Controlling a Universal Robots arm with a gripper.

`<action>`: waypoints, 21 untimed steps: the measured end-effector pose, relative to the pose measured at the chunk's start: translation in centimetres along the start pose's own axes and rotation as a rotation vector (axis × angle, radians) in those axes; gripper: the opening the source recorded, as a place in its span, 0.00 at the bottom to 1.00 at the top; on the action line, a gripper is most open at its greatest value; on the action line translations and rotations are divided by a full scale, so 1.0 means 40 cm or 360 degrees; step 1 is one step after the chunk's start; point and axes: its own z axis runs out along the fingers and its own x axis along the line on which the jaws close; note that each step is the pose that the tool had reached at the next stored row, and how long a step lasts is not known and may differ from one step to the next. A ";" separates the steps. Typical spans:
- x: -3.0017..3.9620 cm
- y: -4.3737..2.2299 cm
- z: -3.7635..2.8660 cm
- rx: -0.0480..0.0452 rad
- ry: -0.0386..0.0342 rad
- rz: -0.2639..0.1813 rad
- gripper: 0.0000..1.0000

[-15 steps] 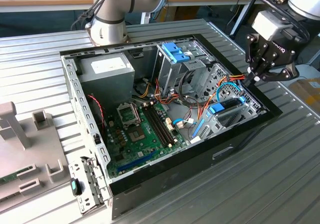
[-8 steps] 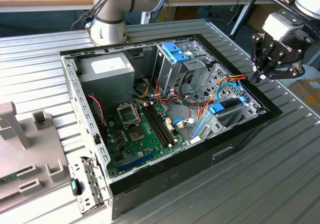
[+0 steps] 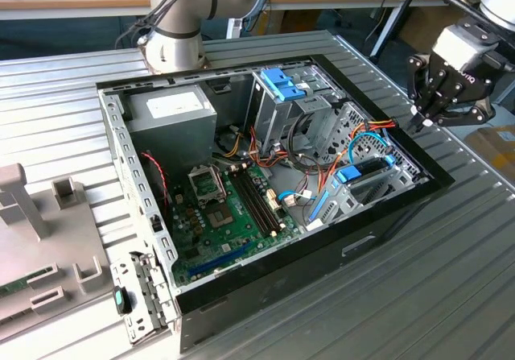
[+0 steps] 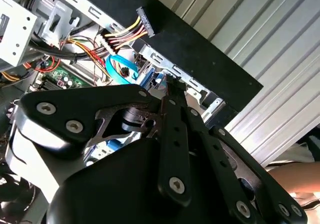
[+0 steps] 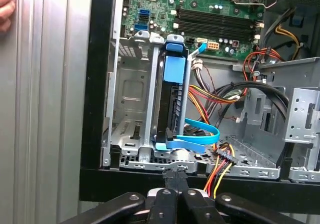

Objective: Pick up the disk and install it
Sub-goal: 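Insert the first disk wire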

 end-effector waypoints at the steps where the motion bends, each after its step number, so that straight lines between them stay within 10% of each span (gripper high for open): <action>1: 0.000 0.000 0.000 0.0000 0.0000 -0.0002 0.11; 11: 0.000 0.000 0.007 -0.0021 -0.0035 -0.0436 0.11; 21: -0.012 -0.003 0.009 -0.0023 -0.0038 -0.0464 0.11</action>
